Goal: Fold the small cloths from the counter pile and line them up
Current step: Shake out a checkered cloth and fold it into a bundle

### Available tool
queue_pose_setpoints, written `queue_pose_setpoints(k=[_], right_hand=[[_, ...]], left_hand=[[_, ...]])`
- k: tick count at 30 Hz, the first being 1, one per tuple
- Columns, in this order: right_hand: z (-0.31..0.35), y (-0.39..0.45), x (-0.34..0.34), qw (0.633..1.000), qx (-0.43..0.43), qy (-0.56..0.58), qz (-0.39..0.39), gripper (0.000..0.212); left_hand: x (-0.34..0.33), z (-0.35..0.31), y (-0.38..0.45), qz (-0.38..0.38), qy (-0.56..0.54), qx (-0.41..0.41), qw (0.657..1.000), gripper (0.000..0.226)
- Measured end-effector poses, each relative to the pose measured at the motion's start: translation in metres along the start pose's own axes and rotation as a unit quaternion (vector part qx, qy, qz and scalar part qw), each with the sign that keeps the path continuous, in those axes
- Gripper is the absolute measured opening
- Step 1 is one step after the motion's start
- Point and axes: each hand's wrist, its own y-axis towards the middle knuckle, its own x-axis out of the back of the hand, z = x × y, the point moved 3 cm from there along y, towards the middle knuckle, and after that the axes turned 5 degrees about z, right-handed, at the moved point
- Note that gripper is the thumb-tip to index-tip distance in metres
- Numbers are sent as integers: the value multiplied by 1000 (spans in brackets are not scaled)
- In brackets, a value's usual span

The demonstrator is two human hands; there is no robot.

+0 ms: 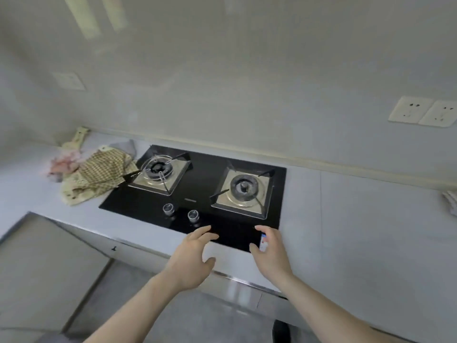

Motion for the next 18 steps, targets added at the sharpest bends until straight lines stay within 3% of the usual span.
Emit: queue_pose_setpoints(k=[8,18], right_hand=[[145,-39,-128,986,121,-7,117,47],[229,16,-251,961,176,-37,210,46]], left_hand=[[80,128,-121,-112,-47,74,990,55],[154,254,-137,-164,-77,138,974,51]])
